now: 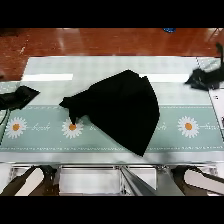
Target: Fold the shirts.
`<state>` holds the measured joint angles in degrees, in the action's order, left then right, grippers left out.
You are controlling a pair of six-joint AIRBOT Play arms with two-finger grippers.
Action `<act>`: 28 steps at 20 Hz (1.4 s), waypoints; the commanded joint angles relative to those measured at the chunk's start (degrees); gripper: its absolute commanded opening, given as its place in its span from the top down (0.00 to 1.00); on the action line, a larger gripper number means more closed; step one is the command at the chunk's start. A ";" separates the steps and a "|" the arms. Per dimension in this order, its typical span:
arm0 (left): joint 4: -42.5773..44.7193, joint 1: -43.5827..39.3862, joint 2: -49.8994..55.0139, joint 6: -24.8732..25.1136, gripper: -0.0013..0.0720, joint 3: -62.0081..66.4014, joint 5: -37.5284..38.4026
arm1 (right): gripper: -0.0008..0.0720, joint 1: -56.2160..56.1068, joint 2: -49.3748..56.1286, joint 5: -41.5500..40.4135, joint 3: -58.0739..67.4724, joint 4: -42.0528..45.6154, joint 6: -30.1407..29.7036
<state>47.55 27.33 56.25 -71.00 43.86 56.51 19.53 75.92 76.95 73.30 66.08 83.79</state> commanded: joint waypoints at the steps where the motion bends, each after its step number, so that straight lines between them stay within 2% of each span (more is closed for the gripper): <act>1: -1.40 -1.01 8.70 -3.26 0.29 1.05 5.92 | 0.42 5.29 -11.30 -7.52 -22.45 -1.99 -3.56; 5: -14.93 -4.17 20.46 -1.05 0.29 1.64 7.23 | 0.42 5.29 -20.02 -8.02 -39.36 -3.63 -6.95; 10: -14.99 -13.42 29.64 -2.49 0.29 8.07 5.86 | 0.42 5.25 -25.09 -5.18 -43.91 -3.82 -6.88; 14: -10.05 -18.27 35.04 -7.82 0.29 14.36 6.93 | 0.42 5.22 -25.07 -2.49 -45.72 -5.18 -6.10; 15: -9.35 -18.88 36.00 -7.69 0.34 15.58 8.72 | 0.42 5.22 -25.07 -2.58 -46.93 -6.36 -5.86; 16: -9.09 -19.15 36.83 -6.78 0.61 16.74 10.71 | 0.42 4.92 -25.07 -3.30 -48.17 -7.82 -5.97; 17: -9.16 -19.15 37.40 -3.96 0.95 17.88 12.63 | 0.42 3.80 -25.05 -4.61 -49.27 -8.24 -5.88; 20: -9.05 -19.17 37.40 -2.99 0.95 20.13 13.51 | 0.42 -2.27 -24.57 -7.30 -50.69 -9.86 -4.11; 24: -9.11 -19.28 37.33 -3.06 0.95 22.03 14.03 | 0.42 -13.79 -18.53 -8.66 -50.69 -15.21 -2.58; 28: -9.09 -19.28 37.33 -3.02 0.95 22.01 14.25 | 0.42 -23.10 -10.03 -18.71 -49.66 -24.98 -2.86</act>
<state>38.41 8.10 93.51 -74.15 65.41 70.35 2.74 60.66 64.79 23.05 48.05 80.64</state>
